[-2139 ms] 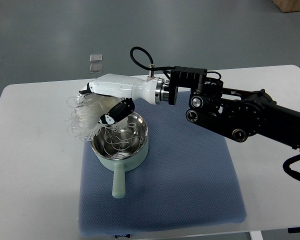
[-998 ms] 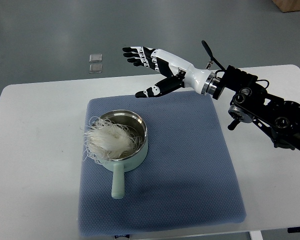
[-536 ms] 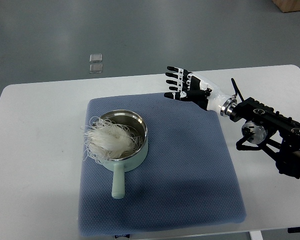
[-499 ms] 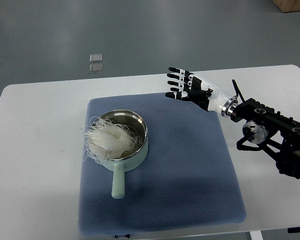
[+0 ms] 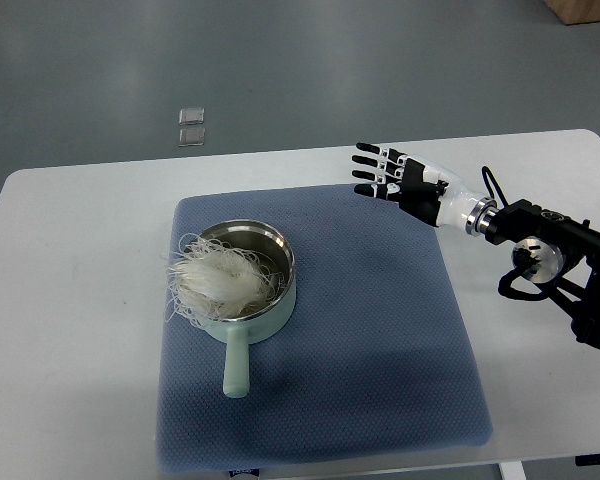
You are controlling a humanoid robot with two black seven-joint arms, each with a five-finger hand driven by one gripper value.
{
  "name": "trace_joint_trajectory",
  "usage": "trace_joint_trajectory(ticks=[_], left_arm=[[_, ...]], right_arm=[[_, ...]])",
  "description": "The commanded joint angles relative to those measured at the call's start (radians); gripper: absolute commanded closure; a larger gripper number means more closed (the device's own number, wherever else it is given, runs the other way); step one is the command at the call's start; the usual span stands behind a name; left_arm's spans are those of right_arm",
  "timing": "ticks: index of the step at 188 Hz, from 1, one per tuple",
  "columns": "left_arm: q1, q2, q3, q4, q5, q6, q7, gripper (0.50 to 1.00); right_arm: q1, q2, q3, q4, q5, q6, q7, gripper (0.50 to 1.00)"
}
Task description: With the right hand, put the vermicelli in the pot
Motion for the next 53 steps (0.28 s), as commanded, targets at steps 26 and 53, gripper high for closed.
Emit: trace_joint_trajectory(ticks=[26, 53], left_arm=[[0.000, 0.000, 0.000, 0.000, 0.000, 0.000, 0.000, 0.500], [0.000, 0.000, 0.000, 0.000, 0.000, 0.000, 0.000, 0.500]], right_arm=[[0.000, -0.002, 0.002, -0.001, 0.000, 0.015, 0.000, 0.576], [0.001, -0.006, 0.022, -0.001, 0.000, 0.038, 0.000, 0.576]])
